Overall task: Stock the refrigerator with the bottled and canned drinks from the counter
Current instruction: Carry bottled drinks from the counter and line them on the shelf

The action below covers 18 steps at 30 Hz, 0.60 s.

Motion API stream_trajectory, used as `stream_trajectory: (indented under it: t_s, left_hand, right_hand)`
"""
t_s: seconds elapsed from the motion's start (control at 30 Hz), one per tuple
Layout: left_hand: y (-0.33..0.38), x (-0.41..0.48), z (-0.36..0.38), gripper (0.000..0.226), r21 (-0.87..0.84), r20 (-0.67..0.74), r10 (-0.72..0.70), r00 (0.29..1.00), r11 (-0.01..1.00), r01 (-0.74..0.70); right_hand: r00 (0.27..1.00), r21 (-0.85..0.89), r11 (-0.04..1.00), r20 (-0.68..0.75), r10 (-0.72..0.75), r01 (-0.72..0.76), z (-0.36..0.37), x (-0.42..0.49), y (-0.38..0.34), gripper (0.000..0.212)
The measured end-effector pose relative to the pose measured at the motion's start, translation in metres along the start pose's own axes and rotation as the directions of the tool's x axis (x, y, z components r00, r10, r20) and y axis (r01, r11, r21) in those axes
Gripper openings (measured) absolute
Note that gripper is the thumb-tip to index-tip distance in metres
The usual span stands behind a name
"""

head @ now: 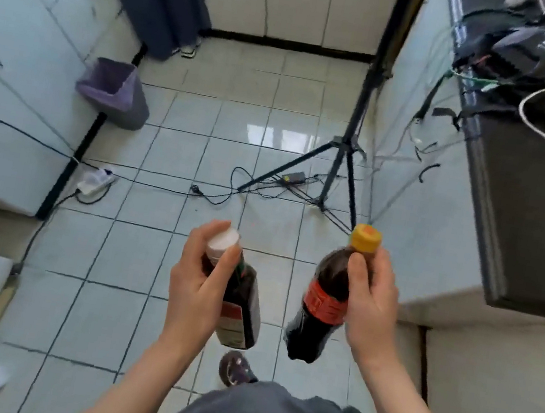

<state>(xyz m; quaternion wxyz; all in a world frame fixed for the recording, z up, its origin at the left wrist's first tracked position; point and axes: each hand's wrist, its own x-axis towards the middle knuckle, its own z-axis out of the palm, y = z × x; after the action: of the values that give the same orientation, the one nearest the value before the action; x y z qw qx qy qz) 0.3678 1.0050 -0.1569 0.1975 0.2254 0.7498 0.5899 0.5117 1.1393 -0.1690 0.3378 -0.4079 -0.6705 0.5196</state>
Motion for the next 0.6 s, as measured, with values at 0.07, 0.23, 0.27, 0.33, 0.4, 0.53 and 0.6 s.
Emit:
stream_trajectory:
  t_s: [0.07, 0.23, 0.27, 0.33, 0.4, 0.53, 0.6]
  left_hand:
    - [-0.008, 0.018, -0.043, 0.023, 0.024, -0.111, 0.001, 0.994, 1.0, 0.002]
    - [-0.029, 0.044, -0.137, 0.021, 0.005, -0.377, -0.065, 0.924, 0.997, 0.073]
    - [-0.036, 0.046, -0.153, 0.021, -0.008, -0.427, -0.088, 0.9, 0.996, 0.093]
    - [-0.048, 0.048, -0.184, 0.02, -0.045, -0.514, -0.14, 0.847, 0.99, 0.136]
    - [-0.059, 0.052, -0.213, 0.021, -0.084, -0.584, -0.186, 0.79, 0.982, 0.169]
    - [-0.078, 0.068, -0.273, 0.02, -0.149, -0.691, -0.25, 0.679, 0.967, 0.205]
    - [-0.083, 0.078, -0.303, 0.019, -0.165, -0.751, -0.257, 0.609, 0.965, 0.204]
  right_hand:
    - [0.996, 0.0, 1.0, 0.079, -0.027, 0.027, 0.05, 0.013, -0.013, 0.019]
    - [0.931, 0.03, 0.995, 0.352, -0.102, 0.097, 0.16, 0.034, -0.046, 0.01]
    - [0.903, 0.034, 0.993, 0.412, -0.12, 0.116, 0.181, 0.036, -0.052, 0.01]
    - [0.843, 0.041, 0.987, 0.515, -0.155, 0.157, 0.222, 0.04, -0.063, 0.01]
    - [0.79, 0.03, 0.978, 0.585, -0.184, 0.205, 0.264, 0.045, -0.072, 0.014]
    - [0.662, 0.067, 0.965, 0.715, -0.224, 0.254, 0.356, 0.053, -0.09, 0.016]
    - [0.582, 0.096, 0.957, 0.776, -0.244, 0.272, 0.406, 0.056, -0.102, 0.015]
